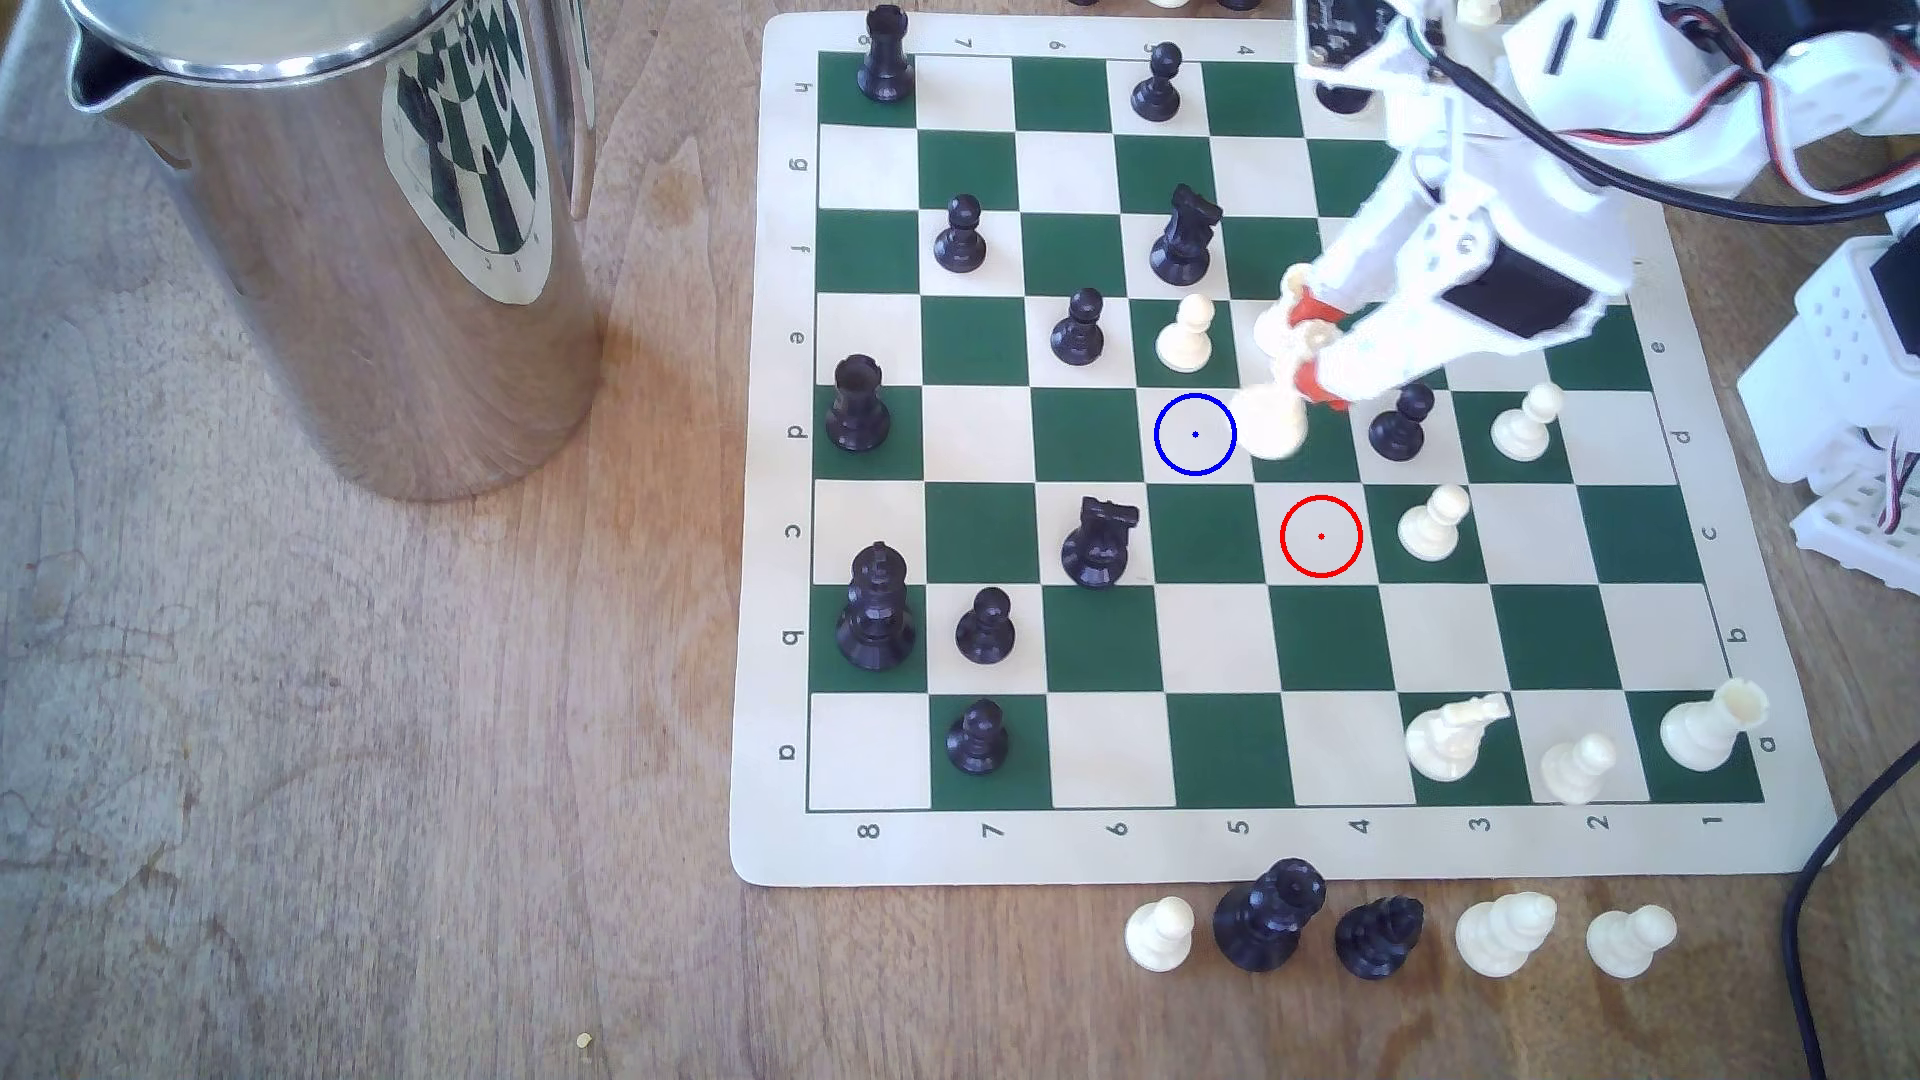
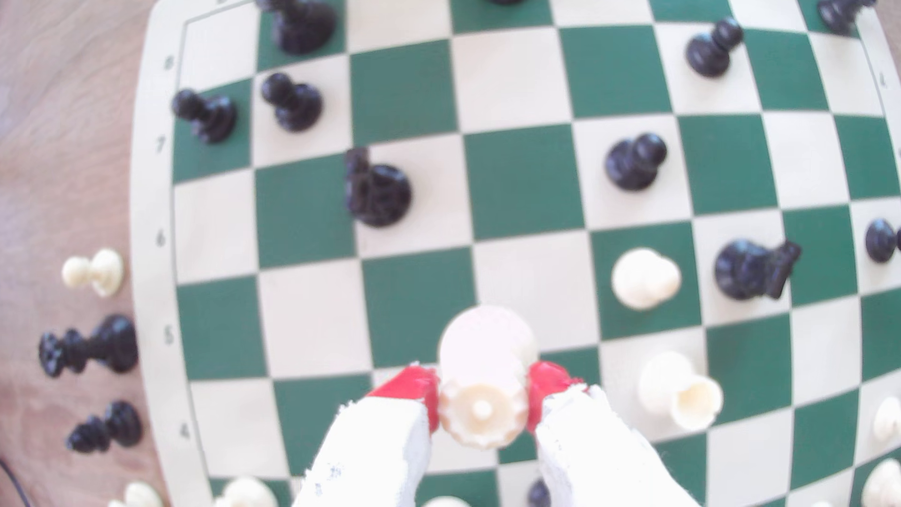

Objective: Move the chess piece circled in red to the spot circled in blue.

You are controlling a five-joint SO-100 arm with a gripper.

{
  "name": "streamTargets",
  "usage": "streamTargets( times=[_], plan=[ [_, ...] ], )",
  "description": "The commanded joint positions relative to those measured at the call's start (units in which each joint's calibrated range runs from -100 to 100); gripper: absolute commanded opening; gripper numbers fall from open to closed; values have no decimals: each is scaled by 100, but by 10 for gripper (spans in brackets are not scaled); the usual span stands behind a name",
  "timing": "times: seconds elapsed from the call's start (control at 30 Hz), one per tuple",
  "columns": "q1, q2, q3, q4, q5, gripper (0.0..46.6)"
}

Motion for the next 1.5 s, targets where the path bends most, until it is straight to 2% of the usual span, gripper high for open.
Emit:
streamTargets(
  times=[0.0,0.6,1.13,1.17,1.23,1.3,1.47],
  plan=[
    [183,202,-520,-289,-10,3],
    [261,1509,-1136,-658,10,3],
    [340,1594,-1064,-682,68,4],
    [355,1619,-1064,-682,68,63],
    [355,1628,-1055,-682,78,93],
    [355,1645,-1037,-641,107,112],
    [355,1662,-1010,-576,132,119]
  ],
)
